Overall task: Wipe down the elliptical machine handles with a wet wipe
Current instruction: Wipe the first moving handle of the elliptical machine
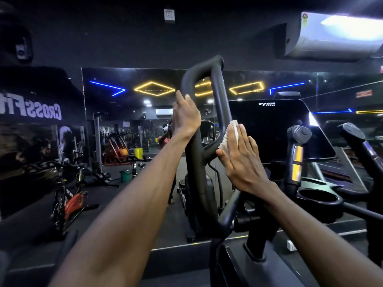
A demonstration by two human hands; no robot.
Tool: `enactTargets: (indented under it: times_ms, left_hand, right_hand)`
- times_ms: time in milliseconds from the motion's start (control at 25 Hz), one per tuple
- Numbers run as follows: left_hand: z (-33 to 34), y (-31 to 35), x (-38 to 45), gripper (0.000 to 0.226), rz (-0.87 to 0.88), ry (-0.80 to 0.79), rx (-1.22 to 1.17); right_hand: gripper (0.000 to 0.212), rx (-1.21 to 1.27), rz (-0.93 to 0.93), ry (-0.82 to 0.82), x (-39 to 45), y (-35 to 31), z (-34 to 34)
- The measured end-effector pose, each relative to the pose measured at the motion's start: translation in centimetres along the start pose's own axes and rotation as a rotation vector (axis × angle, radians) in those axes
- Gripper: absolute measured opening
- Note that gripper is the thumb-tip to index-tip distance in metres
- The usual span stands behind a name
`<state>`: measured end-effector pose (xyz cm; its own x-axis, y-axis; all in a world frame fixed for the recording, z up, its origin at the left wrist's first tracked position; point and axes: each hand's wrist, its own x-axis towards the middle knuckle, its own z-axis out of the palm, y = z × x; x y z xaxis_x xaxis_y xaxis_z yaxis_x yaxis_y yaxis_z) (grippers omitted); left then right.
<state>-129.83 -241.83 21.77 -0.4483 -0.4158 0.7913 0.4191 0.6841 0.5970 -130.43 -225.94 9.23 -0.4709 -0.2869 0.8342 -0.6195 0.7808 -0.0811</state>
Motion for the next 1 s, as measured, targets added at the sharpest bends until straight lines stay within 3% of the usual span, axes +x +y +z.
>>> enactTargets:
  times_ms: [160,320,480,640,800,1000]
  left_hand:
    - [0.3,-0.4,0.2,0.053,-0.030,-0.008,-0.040]
    - [0.5,-0.4,0.2,0.053,-0.039,0.001,-0.080]
    - [0.0,-0.6,0.2,0.053,-0.059,-0.009,-0.112]
    - [-0.1,-0.5,-0.4,0.050,-0.049,-0.006,-0.138]
    - [-0.2,-0.9,-0.2,0.050,-0.064,-0.018,-0.218]
    - [-0.8,-1.1,0.3,0.038,-0.124,-0.089,-0.408]
  right_hand:
    - [0.081,-0.094,-0.253,-0.002,-0.8,-1.6,0.1]
    - [0.082,-0.076,-0.181,0.038,1.4,-1.6,-1.0]
    - [0.074,-0.224,-0.354,-0.023,0.9,-1.5,-0.8]
    - [0.069,-0.110,-0.187,-0.030,0.5,-3.4,-1.2]
    - [0.091,0.061,-0.101,-0.053,-3.6,-8.5,0.0]
    - [0.082,0.341,0.094,-0.081,2.6,-10.0,-1.0]
